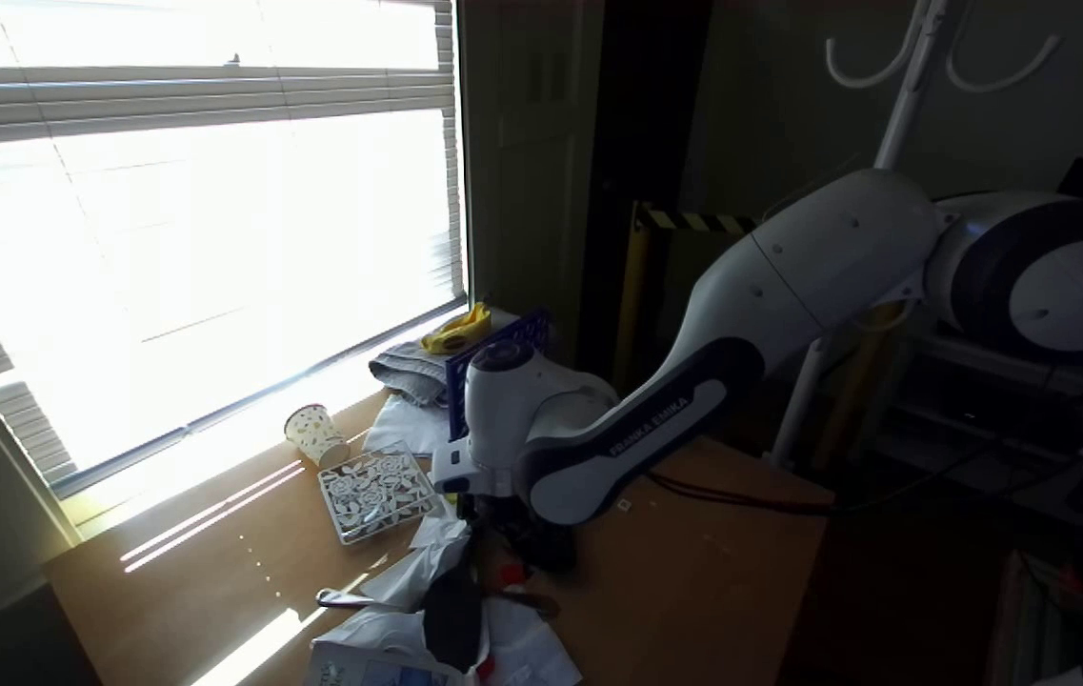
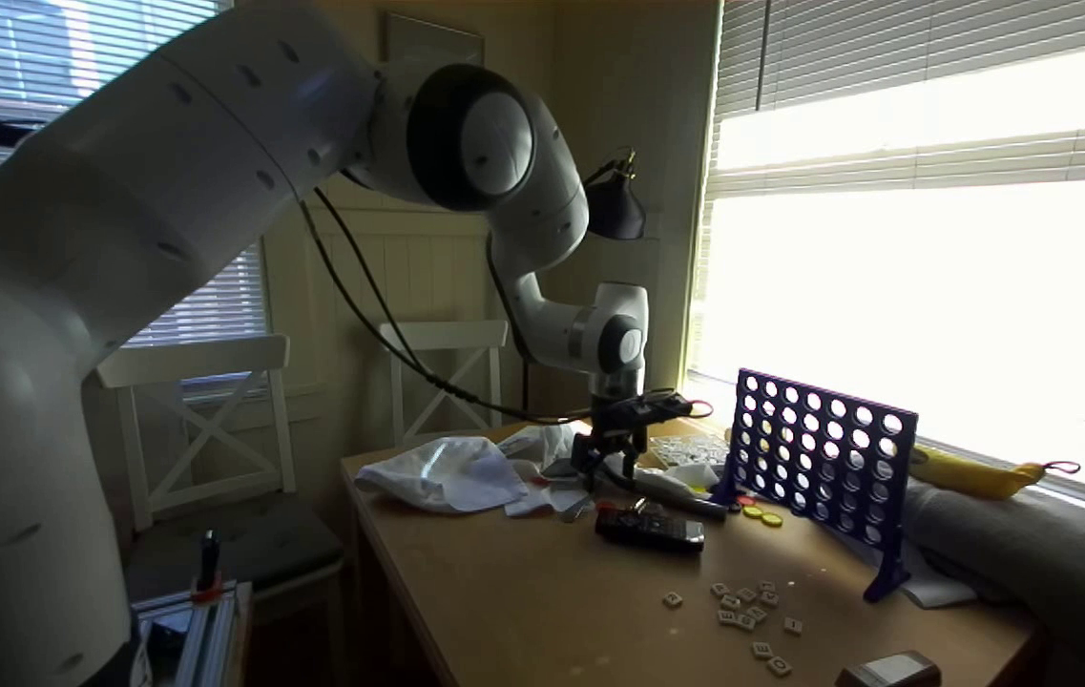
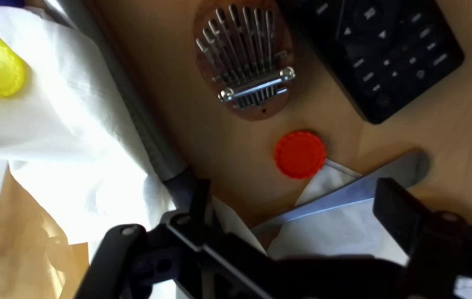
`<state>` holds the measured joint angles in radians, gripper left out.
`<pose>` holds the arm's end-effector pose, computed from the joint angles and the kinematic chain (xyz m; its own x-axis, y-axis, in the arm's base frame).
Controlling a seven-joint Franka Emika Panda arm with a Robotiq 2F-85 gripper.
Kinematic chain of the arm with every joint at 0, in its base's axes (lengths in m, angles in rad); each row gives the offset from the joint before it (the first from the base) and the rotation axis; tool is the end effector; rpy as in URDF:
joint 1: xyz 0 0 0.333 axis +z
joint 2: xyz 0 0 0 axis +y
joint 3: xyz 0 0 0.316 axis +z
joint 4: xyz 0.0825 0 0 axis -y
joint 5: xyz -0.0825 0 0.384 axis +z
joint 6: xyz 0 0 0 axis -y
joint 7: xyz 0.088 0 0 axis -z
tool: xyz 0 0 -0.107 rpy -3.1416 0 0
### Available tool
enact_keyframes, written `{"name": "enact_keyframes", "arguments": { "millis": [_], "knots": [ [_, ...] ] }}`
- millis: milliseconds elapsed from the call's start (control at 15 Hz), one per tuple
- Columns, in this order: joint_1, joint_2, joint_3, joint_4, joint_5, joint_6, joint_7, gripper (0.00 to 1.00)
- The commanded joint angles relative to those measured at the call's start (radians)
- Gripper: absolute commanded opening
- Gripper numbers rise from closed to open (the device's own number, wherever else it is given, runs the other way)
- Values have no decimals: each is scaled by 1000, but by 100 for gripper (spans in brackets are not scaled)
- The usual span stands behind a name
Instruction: Move the stapler to the right edge of the table and move the spatula to the open space
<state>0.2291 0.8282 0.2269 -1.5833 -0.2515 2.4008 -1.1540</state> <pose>0.6346 0.2861 0.1582 -0.1510 0.9885 0.0019 0.9884 0.1509 0.0179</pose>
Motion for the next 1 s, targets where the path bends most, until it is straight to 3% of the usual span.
{"name": "enact_keyframes", "arguments": {
  "millis": [0,533,800,933],
  "knots": [
    [-27,47,43,50,12,-10,-81,100],
    [-30,115,44,175,19,-38,-175,100],
    [-24,158,43,259,40,-109,-197,100],
    [-20,176,43,294,45,-141,-198,89]
  ]
}}
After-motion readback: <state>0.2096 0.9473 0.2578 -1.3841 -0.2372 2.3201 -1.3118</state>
